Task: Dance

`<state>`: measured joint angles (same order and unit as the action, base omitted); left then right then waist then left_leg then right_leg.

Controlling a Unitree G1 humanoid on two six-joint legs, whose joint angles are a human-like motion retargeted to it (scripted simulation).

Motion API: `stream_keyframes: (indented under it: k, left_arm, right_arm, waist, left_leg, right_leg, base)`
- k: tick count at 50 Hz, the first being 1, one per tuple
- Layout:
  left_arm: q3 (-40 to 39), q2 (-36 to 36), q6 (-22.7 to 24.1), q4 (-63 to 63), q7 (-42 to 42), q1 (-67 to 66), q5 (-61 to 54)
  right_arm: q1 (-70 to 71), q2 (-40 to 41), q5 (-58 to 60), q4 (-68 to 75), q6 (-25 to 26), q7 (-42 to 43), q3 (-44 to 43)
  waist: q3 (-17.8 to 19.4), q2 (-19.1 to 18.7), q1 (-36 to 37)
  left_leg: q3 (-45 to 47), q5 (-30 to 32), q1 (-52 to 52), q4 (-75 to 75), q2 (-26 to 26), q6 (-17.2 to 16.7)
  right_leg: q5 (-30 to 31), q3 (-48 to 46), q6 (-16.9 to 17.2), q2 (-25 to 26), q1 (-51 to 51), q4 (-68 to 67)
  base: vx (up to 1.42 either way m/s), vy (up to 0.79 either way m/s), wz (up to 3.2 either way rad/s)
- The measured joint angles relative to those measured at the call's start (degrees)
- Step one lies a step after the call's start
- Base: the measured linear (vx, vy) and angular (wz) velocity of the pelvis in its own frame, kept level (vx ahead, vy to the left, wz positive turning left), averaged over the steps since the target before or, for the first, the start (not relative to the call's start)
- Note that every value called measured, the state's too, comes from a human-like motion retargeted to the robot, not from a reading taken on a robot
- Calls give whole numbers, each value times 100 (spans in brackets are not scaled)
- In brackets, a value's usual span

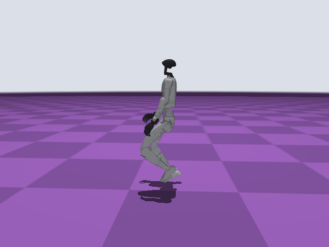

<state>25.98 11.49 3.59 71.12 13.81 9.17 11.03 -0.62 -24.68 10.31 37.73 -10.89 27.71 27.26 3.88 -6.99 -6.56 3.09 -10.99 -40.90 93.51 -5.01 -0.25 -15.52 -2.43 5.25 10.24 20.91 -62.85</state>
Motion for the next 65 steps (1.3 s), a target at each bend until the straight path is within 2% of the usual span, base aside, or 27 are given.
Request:
stream_keyframes:
  k: [2, 5, 10, 13, 17, 20, 22, 25, 27, 30, 33, 35, 38, 39, 40, 41, 42, 45, 47, 52, 55, 57, 60, 62, 63, 65]
  left_arm:
    - [165, -66, 34, -264, 78, 410, -239]
    - [327, -87, 129, -815, 272, 959, -603]
    - [368, 35, 237, -1766, 650, 1657, -1056]
    - [306, 149, 237, -2056, 800, 1861, -1156]
    - [178, 264, 144, -1965, 891, 1634, -1089]
    - [128, 264, -6, -1445, 830, 1108, -814]
    - [135, 198, -120, -822, 660, 605, -519]
    - [151, 36, -228, 238, 232, -248, 33]
    - [149, -25, -238, 758, -139, -838, 341]
    - [91, -10, -187, 1190, -636, -1628, 604]
    - [-19, 87, -140, 1334, -948, -2157, 650]
    - [-124, 196, -116, 1361, -1096, -2356, 619]
    - [-307, 388, -111, 1319, -1068, -2306, 476]
    - [-354, 415, -119, 1295, -972, -2177, 444]
    - [-398, 426, -129, 1270, -854, -2012, 422]
    - [-394, 377, -110, 1204, -701, -1783, 392]
    - [-364, 316, -85, 1121, -556, -1558, 374]
    - [-54, 42, 30, 692, -190, -916, 355]
    - [165, -95, 109, 249, 5, -454, 246]
    - [519, -26, 443, -1169, 248, 818, -520]
    - [605, 93, 651, -1893, 307, 1490, -848]
    - [627, 162, 726, -2213, 327, 1834, -909]
    - [696, 204, 746, -2395, 329, 2095, -905]
    - [751, 104, 687, -2138, 236, 2101, -788]
    - [790, 9, 648, -1935, 161, 1936, -735]
    - [894, -225, 544, -1381, -100, 1478, -648]
  right_arm:
    - [-340, 168, -75, 398, 105, -57, 29]
    - [-859, 362, -259, 905, 292, -78, -46]
    - [-1496, 527, -703, 1524, 496, -129, -312]
    - [-1618, 608, -974, 1694, 507, -150, -491]
    - [-1470, 692, -1166, 1622, 432, -173, -620]
    - [-1130, 699, -1139, 1370, 311, -203, -614]
    - [-779, 652, -1044, 1096, 208, -257, -530]
    - [-254, 527, -892, 504, 43, -394, -344]
    - [-9, 442, -850, 38, -49, -547, -230]
    - [235, 324, -907, -577, -187, -815, -101]
    - [459, 128, -828, -1164, -278, -943, -26]
    - [713, -85, -725, -1554, -327, -939, -42]
    - [1238, -459, -462, -1832, -359, -799, -127]
    - [1368, -535, -404, -1823, -355, -716, -154]
    - [1473, -590, -366, -1785, -348, -619, -181]
    - [1419, -551, -357, -1659, -356, -507, -172]
    - [1313, -498, -347, -1510, -361, -412, -146]
    - [590, -239, -252, -833, -328, -303, 70]
    - [77, -95, -91, -312, -264, -270, 218]
    - [-1024, 59, -114, 799, 19, -308, 116]
    - [-1604, 42, -231, 1291, 220, -449, -165]
    - [-1868, -2, -296, 1597, 282, -514, -371]
    - [-2081, -12, -422, 2076, 355, -432, -591]
    - [-1905, 43, -623, 2479, 351, -263, -743]
    - [-1814, 118, -732, 2595, 351, -179, -780]
    - [-1593, 299, -934, 2630, 305, -67, -843]
  waist:
    - [-114, -9, -77]
    - [-196, -19, -158]
    - [-187, 175, -373]
    - [-150, 370, -433]
    - [-86, 544, -353]
    - [-31, 640, -254]
    - [-25, 676, -209]
    - [-83, 681, -153]
    - [-147, 705, -84]
    - [-234, 741, 61]
    - [-276, 596, 208]
    - [-251, 405, 312]
    - [-68, 149, 374]
    - [-1, 94, 334]
    - [59, 49, 277]
    - [38, 59, 205]
    - [-10, 77, 135]
    - [-332, 183, -70]
    - [-449, 202, -178]
    - [-470, 225, -352]
    - [-483, 177, -502]
    - [-461, 173, -595]
    - [-355, 197, -723]
    - [-172, 168, -784]
    - [-138, 134, -792]
    - [-144, 27, -793]
  left_leg:
    - [-61, 98, 591, -189, 51, -41]
    - [-188, 257, 1577, -800, 229, -202]
    - [-386, 364, 2851, -2414, 888, -443]
    - [-452, -191, 3138, -3049, 1238, -307]
    - [-446, -1144, 3136, -3390, 1513, 36]
    - [-347, -1715, 2885, -3270, 1617, 352]
    - [-251, -1843, 2582, -3053, 1644, 513]
    - [-210, -1555, 2033, -2710, 1695, 533]
    - [-246, -1074, 1630, -2557, 1756, 352]
    - [-199, -542, 954, -2308, 1755, 115]
    - [-86, -104, 191, -1798, 1483, -71]
    - [-80, -134, -299, -1304, 1179, -85]
    - [-140, -393, -939, -364, 735, -30]
    - [-146, -411, -1064, -120, 630, -15]
    - [-147, -402, -1155, 89, 544, 1]
    - [-99, -310, -1088, 132, 496, 0]
    - [-48, -193, -978, 135, 459, -6]
    - [74, 261, -236, -264, 509, -53]
    - [38, 347, 460, -712, 610, -110]
    - [-68, 437, 2117, -2145, 771, -469]
    - [-67, 659, 2880, -3042, 797, -724]
    - [-106, 389, 3344, -3458, 869, -720]
    - [-162, -877, 3950, -3634, 961, -412]
    - [-191, -1247, 4559, -3936, 950, -312]
    - [-202, -1198, 4648, -3857, 912, -323]
    - [-107, -629, 4610, -3484, 687, -382]
  right_leg:
    - [452, -10, 214, 5, 481, -155]
    - [965, -165, 343, -169, 1065, -463]
    - [1326, -265, 439, -828, 1771, -1013]
    - [1197, -151, 517, -1164, 2149, -1409]
    - [679, -139, 265, -1660, 2447, -2097]
    - [297, -126, 148, -1904, 2357, -2703]
    - [159, -97, 89, -1973, 2088, -3063]
    - [146, -46, 76, -1873, 1414, -3350]
    - [298, -5, 163, -1692, 826, -3200]
    - [720, 58, 407, -1347, -52, -2479]
    - [944, 25, 511, -925, -843, -1358]
    - [635, -29, 396, -608, -1314, -599]
    - [-1063, -170, -242, -257, -1898, 224]
    - [-1455, -164, -412, -154, -1994, 350]
    - [-1740, -131, -546, -51, -2056, 435]
    - [-1542, -93, -500, -48, -1991, 435]
    - [-1242, -53, -412, -58, -1875, 394]
    - [309, 132, 170, -116, -1049, -133]
    - [907, 90, 322, -195, -363, -603]
    - [441, -316, 30, -651, 1095, -788]
    - [515, -464, 97, -816, 1862, -288]
    - [373, -511, 108, -922, 2245, -242]
    - [-228, -568, -107, -1101, 2667, -940]
    - [-294, -498, -114, -1042, 2564, -1280]
    - [-286, -495, -152, -976, 2488, -1340]
    - [-231, -510, -266, -845, 2242, -1300]
  base:
    - [-34, 1, 1]
    - [-30, 5, -9]
    - [-28, 10, 5]
    - [-31, 13, 1]
    - [-35, 15, -31]
    - [-40, 13, -45]
    - [-40, 9, -46]
    - [-38, 4, -42]
    - [-34, -1, -26]
    - [-29, -2, -5]
    - [-24, -2, 1]
    - [-19, -1, -14]
    - [-16, -1, -8]
    - [-15, -1, 23]
    - [-14, 0, 32]
    - [-13, 1, 33]
    - [-12, 2, 29]
    - [-11, 4, 27]
    - [-7, 5, 17]
    - [0, 0, 0]
    - [2, 1, 2]
    - [9, 3, 1]
    - [13, 5, -1]
    - [21, 5, -11]
    - [18, 4, -26]
    - [14, 2, -34]
